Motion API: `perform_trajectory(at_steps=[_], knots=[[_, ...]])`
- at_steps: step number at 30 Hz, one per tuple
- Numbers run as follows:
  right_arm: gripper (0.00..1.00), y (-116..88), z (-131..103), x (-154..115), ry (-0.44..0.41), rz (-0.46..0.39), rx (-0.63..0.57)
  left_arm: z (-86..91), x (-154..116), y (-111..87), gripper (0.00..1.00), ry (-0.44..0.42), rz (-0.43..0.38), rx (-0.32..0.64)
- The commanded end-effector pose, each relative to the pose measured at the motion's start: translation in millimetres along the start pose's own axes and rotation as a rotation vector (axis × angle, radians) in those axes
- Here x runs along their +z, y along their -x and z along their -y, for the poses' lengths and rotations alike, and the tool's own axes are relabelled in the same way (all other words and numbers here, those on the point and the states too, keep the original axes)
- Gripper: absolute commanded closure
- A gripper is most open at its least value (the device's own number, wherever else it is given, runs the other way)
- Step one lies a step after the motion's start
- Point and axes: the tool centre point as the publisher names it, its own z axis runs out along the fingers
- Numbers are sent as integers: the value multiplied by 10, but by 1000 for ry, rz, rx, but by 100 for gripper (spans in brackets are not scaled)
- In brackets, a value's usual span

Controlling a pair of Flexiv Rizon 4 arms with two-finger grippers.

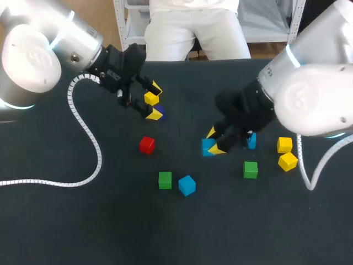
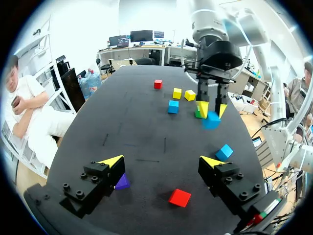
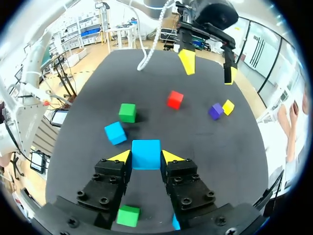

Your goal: Place the blue cubes, place green cubes on the blue cubes, place the yellow cubes on the green cubes, then place the red cubes on the yellow cubes, and place purple cube on the red cubes.

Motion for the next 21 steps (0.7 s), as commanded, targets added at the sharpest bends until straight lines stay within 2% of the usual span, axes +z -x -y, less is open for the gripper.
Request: perform_trajectory(at_steps=[1, 13, 21], knots=[[100, 5, 196, 102, 10, 0, 3, -1, -1, -5, 0, 0, 1, 1], [100, -133, 486, 349, 26, 11, 69, -1, -1, -5, 0, 0, 1, 1], [100, -190, 633, 348, 11, 21, 104, -1, -1, -5, 0, 0, 1, 1]])
